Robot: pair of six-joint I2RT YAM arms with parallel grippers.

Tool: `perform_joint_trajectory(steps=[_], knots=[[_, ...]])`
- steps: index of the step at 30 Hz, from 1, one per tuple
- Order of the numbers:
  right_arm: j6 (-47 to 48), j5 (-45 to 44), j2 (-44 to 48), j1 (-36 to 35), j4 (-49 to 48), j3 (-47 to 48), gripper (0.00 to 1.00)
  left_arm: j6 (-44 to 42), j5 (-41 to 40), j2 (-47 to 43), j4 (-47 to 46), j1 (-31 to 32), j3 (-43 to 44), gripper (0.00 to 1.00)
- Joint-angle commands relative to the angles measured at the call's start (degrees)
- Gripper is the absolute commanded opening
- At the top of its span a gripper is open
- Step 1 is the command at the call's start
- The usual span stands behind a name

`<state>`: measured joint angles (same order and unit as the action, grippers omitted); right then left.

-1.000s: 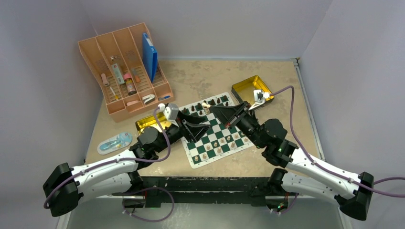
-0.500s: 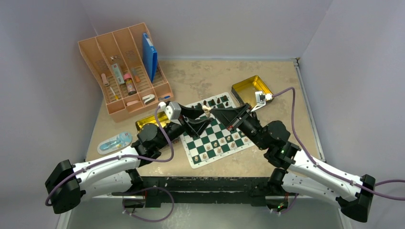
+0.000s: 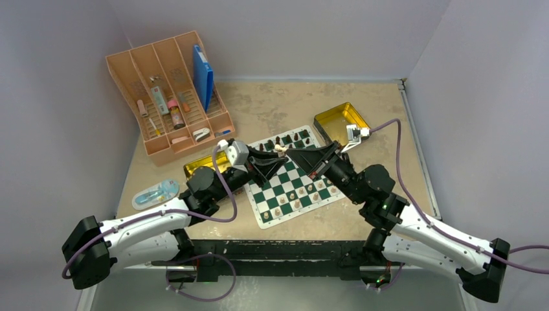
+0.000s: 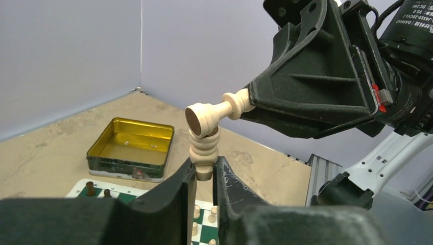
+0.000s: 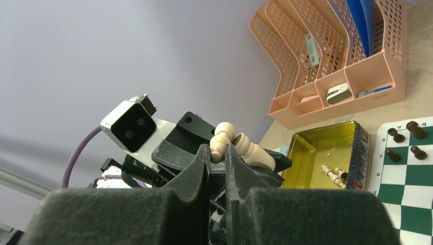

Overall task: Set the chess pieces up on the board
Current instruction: Place the chess piece on the chessboard.

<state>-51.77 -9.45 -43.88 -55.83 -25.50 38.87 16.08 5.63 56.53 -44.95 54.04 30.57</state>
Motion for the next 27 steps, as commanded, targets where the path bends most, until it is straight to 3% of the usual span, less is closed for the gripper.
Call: perform_joint_trajectory(steps=[1,3,11,17,27], knots=[[2.08,-1.75,1.11,0.17,2.04,1.62,0.0,-0.89,1.48,-0.7,0.48,0.1,2.2,0.08],[3.98,-3.43,1.02,0.12,6.64,3.91,0.0,0.33,0.91,-0.98,2.24,0.1,1.08,0.0],[10.55,-9.35,4.28,0.18,19.56,8.03,0.0,2.48,-2.63,-3.66,5.56,0.1,-5.96,0.0],[14.63,-14.8,4.31,0.19,35.65,13.58,0.0,1.96,-8.68,-5.68,18.14,0.1,-4.07,0.0],[14.05,-12.12,1.54,0.18,52.78,19.58,0.0,-1.27,-9.45,-10.87,32.07,0.1,-0.68,0.0]])
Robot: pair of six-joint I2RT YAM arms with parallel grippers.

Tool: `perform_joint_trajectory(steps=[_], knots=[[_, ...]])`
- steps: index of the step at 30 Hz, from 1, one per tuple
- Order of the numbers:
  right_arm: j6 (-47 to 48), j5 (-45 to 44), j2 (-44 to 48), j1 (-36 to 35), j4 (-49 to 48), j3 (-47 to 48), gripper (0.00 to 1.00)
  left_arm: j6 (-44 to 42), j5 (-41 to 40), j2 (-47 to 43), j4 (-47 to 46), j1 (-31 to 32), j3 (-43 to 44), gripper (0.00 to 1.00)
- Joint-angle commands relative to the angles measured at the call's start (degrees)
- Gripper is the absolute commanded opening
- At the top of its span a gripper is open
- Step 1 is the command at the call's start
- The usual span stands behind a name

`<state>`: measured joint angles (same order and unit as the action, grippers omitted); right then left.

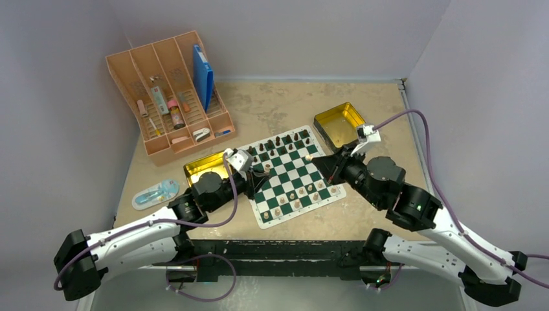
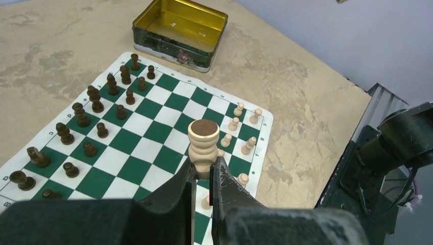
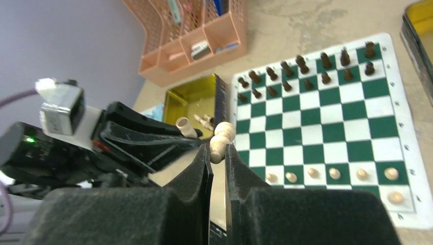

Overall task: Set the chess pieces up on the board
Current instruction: Place the chess piece on the chessboard.

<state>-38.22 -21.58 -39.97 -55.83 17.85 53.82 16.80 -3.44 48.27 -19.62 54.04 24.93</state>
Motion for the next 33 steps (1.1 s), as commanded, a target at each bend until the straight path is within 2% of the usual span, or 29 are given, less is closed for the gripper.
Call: perform_joint_trajectory(steps=[1,6,13,17,23,33], knots=[[0.25,0.19,-3.47,0.2,11.51,5.44,0.0,-2.39,-0.27,-3.4,9.57,0.1,6.09,0.0],[-0.9,1.09,-8.68,0.13,20.04,6.37,0.0,-3.84,0.55,-6.71,21.89,0.1,10.24,0.0],[-2.21,3.35,-17.1,0.18,24.96,5.41,0.0,-8.52,-1.35,-14.21,28.42,0.1,11.3,0.0],[-1.76,4.06,-20.78,0.19,22.69,2.15,0.0,-10.15,-4.76,-17.52,30.19,0.1,11.03,0.0],[0.92,7.54,-26.14,3.1,17.12,-1.7,0.0,-9.01,-3.94,-20.18,31.3,0.1,10.82,0.0],[-0.8,12.77,-31.4,5.96,11.22,-5.04,0.0,-8.7,-3.76,-25.06,34.03,0.13,11.46,0.0]])
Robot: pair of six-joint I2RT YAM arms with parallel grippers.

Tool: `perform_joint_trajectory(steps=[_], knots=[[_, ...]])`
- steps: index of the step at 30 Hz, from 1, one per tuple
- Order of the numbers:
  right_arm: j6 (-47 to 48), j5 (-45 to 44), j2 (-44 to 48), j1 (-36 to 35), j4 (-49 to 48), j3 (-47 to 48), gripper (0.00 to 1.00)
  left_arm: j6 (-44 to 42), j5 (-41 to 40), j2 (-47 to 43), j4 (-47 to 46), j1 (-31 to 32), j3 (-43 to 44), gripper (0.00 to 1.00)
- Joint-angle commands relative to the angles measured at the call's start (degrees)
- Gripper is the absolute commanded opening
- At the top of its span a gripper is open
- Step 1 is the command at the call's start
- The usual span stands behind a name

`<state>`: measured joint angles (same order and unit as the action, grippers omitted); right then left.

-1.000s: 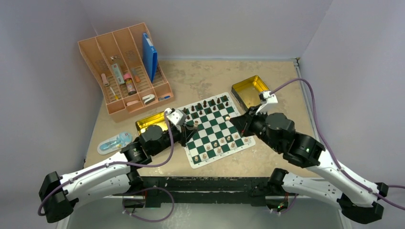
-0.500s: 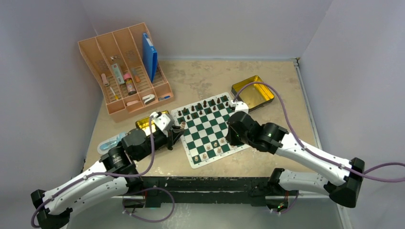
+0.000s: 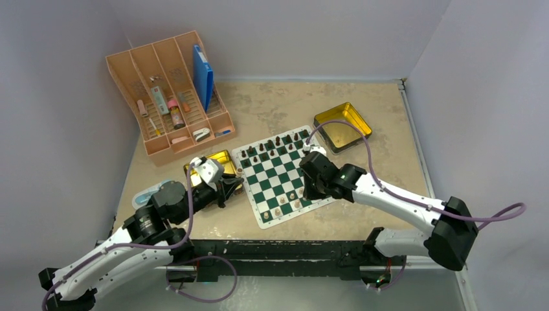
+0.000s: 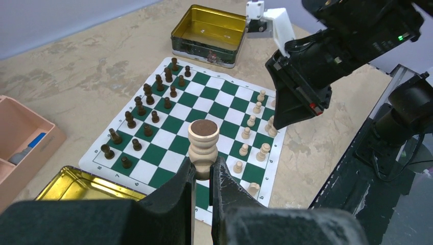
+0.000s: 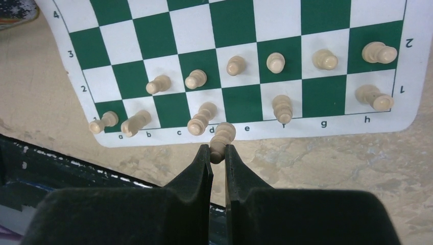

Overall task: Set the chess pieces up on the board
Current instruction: Place the chess piece on the chessboard.

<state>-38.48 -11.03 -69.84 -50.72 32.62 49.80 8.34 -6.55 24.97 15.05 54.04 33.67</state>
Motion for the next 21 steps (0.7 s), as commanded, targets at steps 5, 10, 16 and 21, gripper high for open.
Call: perform_joint_trajectory(steps=[5,10,16,21], knots=[[-0.71,3.09,-3.9,2.42,-7.11,-3.54,0.0,-0.53,-0.28,-2.83,-0.8,0.1,2.54,0.0],[-1.47,2.37,-5.32,2.56,-6.86,-3.75,0.0,-1.87,-0.05,-2.86,-1.18,0.14,2.81,0.0],[-1.69,2.36,-5.19,2.55,-7.22,-4.07,0.0,-1.93,0.21,-2.46,-1.49,0.12,2.81,0.0],[-1.52,1.98,-6.23,2.56,-7.68,-3.91,0.01,-1.92,0.14,-2.67,-1.34,0.1,2.72,0.0]])
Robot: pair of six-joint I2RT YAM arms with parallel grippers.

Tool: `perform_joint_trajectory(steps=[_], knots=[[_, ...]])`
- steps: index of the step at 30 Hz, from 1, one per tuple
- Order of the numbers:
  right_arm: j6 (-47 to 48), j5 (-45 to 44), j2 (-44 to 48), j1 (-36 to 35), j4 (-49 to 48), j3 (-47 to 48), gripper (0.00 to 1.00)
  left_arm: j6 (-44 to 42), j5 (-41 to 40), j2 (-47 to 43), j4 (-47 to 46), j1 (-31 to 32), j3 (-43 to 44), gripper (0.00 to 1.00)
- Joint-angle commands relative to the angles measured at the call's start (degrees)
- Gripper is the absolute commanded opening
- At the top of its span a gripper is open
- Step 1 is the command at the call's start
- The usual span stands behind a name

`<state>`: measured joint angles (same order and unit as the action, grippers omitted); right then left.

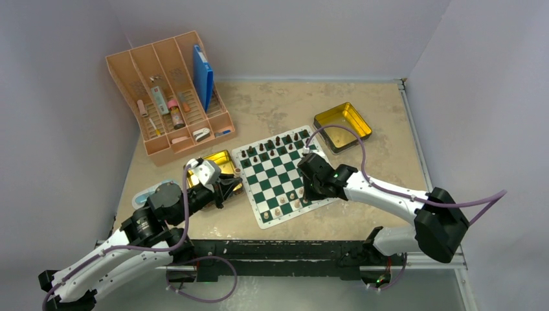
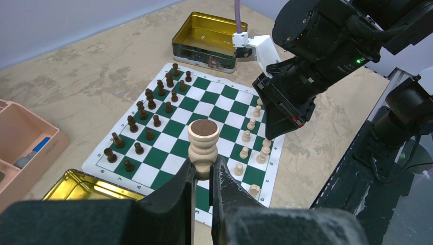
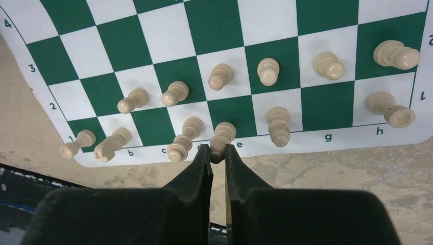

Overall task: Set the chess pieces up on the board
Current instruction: Place the chess piece on the chessboard.

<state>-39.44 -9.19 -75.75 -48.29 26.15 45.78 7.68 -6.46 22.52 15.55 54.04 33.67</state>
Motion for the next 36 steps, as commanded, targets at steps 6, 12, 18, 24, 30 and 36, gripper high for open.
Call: perform_joint_trajectory(steps=[6,12,18,24,30,36], knots=[[-1.05,0.22,-1.03,0.13,-1.77,-0.27,0.01,-1.52,-0.53,-0.22,-2.52,0.13,2.37,0.0],[-1.0,-0.86,-1.71,0.13,-1.54,0.03,0.02,-1.44,-0.31,-0.24,-2.13,0.1,2.52,0.0],[-1.0,-1.11,-2.9,0.14,-1.13,0.21,0.03,-1.71,-0.48,-1.12,-1.8,0.1,2.63,0.0],[-0.51,-1.05,-4.14,0.14,-1.18,0.53,0.09,-1.86,-0.14,-1.0,-2.1,0.1,2.52,0.0],[-0.55,-1.7,-3.28,0.13,-0.15,1.24,0.03,-2.62,-0.1,-0.49,-1.96,0.1,3.16,0.0],[-0.56,-3.71,-0.46,0.13,2.67,5.01,0.02,-3.02,-0.57,-0.8,-1.0,0.1,3.8,0.0]])
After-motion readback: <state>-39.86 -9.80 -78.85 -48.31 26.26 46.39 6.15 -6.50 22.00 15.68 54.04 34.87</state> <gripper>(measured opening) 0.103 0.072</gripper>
